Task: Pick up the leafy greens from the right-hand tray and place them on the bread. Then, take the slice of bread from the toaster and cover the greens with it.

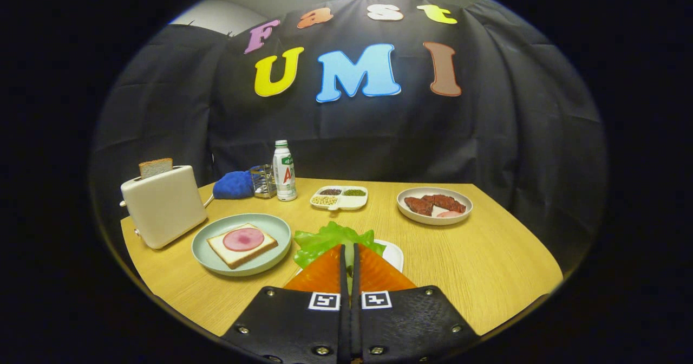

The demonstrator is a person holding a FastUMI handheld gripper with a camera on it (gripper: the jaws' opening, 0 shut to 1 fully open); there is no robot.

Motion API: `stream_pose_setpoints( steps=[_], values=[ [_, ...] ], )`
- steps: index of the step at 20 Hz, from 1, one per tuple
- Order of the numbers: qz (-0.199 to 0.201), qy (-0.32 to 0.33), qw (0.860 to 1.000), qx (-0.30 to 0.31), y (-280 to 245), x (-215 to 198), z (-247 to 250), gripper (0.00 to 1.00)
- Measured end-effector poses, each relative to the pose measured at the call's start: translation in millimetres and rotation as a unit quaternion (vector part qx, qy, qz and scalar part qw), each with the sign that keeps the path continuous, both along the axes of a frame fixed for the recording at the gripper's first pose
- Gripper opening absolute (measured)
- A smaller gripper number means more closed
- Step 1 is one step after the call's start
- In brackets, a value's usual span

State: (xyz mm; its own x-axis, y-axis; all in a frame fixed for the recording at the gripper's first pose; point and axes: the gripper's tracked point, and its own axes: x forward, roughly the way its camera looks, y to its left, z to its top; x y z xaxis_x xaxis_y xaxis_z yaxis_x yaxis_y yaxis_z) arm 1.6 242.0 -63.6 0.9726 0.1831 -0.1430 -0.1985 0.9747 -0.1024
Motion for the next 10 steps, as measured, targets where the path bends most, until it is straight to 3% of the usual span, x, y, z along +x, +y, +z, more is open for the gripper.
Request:
stream_pose_setpoints(
  steps=[10],
  values=[
    [0.055,-0.032,0.998,0.006,65.4,-4.7,29.0,0.00]
  ],
)
